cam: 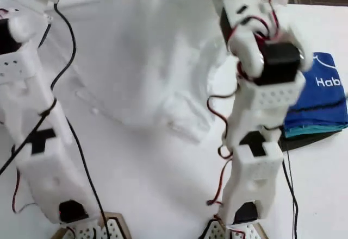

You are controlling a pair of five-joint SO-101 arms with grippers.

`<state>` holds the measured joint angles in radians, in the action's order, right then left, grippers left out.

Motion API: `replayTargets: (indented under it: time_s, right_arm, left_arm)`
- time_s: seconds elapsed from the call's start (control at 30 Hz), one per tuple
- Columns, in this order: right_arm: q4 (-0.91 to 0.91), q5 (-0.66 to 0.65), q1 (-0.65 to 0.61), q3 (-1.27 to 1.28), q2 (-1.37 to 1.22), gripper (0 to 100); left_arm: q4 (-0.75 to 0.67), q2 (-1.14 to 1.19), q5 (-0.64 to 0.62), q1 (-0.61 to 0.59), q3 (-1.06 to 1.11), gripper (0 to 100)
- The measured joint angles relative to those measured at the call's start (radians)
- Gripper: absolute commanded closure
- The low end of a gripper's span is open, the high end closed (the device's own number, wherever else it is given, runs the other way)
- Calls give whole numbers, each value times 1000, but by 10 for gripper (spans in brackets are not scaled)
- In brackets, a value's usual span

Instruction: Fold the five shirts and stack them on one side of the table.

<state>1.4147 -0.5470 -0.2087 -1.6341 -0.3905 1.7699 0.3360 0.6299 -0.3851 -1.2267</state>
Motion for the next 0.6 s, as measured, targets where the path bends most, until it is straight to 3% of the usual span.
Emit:
replayTargets:
  time_s: [0.33,0.6]
  right_arm:
    - [155,0,-92,-2,301,977]
    - [206,0,-104,-9,422,977]
  left_arm:
    - [0,-543,20,-6,457,976]
    - [0,-763,38,-66,542,976]
